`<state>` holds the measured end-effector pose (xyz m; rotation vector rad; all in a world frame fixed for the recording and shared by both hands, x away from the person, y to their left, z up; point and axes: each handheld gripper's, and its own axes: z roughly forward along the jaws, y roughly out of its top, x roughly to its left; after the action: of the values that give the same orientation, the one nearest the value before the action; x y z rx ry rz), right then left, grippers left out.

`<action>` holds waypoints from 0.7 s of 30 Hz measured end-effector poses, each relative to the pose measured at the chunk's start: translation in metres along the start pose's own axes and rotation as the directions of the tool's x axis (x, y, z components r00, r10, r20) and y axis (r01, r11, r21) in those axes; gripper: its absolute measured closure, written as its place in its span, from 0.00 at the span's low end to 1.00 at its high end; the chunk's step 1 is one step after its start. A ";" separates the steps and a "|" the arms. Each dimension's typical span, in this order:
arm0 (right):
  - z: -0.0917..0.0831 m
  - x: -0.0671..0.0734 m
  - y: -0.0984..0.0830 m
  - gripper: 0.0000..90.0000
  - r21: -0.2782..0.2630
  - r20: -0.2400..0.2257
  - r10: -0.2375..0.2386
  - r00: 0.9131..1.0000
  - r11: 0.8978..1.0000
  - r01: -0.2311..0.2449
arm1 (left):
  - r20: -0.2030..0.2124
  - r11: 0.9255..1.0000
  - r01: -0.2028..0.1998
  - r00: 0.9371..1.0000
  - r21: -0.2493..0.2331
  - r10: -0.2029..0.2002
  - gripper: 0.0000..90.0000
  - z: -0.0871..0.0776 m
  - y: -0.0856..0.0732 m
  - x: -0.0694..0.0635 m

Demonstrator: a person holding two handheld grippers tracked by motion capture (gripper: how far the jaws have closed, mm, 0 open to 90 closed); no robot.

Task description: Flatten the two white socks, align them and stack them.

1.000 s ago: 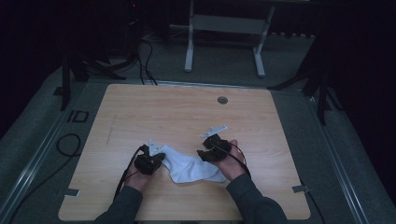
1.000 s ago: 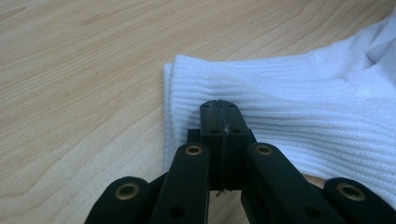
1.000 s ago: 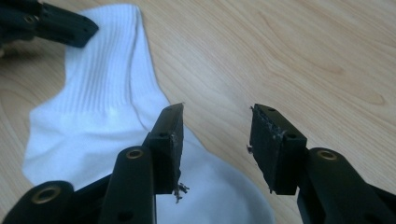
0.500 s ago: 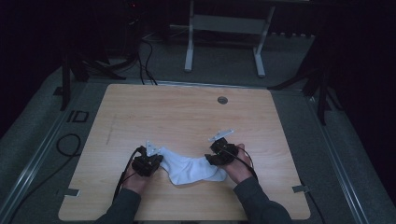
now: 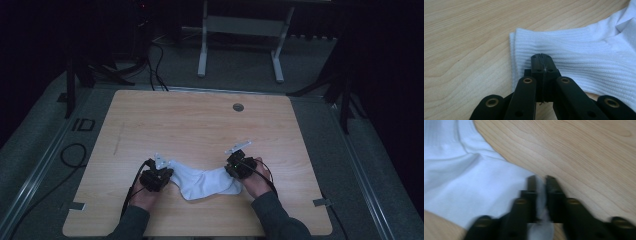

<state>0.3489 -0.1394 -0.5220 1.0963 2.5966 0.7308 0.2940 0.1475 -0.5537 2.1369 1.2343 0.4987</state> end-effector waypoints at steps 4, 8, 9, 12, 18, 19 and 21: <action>-0.008 0.000 -0.002 0.99 -0.016 0.009 0.001 1.000 1.000 -0.001 | -0.001 1.000 0.000 1.000 0.001 0.000 1.00 -0.002 -0.001 0.000; -0.026 -0.003 -0.010 0.99 -0.056 0.023 0.023 0.999 0.998 -0.022 | 0.002 1.000 0.004 1.000 0.001 -0.004 1.00 -0.003 -0.004 -0.001; -0.030 -0.005 -0.013 0.99 -0.069 0.028 0.027 0.999 0.997 -0.025 | 0.002 1.000 0.006 1.000 0.002 -0.006 1.00 -0.004 -0.004 -0.001; -0.042 -0.012 -0.018 0.99 -0.091 0.039 0.048 0.998 0.995 -0.044 | 0.001 1.000 0.008 1.000 0.002 -0.008 1.00 -0.004 -0.004 -0.001; -0.055 -0.020 -0.024 0.98 -0.126 0.040 0.068 0.997 0.990 -0.063 | 0.005 1.000 0.017 1.000 -0.001 -0.017 1.00 -0.004 -0.005 -0.001; -0.055 -0.020 -0.024 0.98 -0.127 0.037 0.069 0.997 0.990 -0.064 | 0.006 1.000 0.015 1.000 0.002 -0.015 1.00 -0.005 -0.005 -0.001; -0.053 -0.019 -0.026 0.98 -0.121 0.033 0.068 0.997 0.991 -0.063 | 0.009 1.000 0.013 1.000 0.006 -0.013 1.00 -0.005 -0.005 0.000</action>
<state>0.3257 -0.1869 -0.4906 1.1519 2.4613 0.8606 0.2877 0.1514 -0.5532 2.1321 1.2452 0.4801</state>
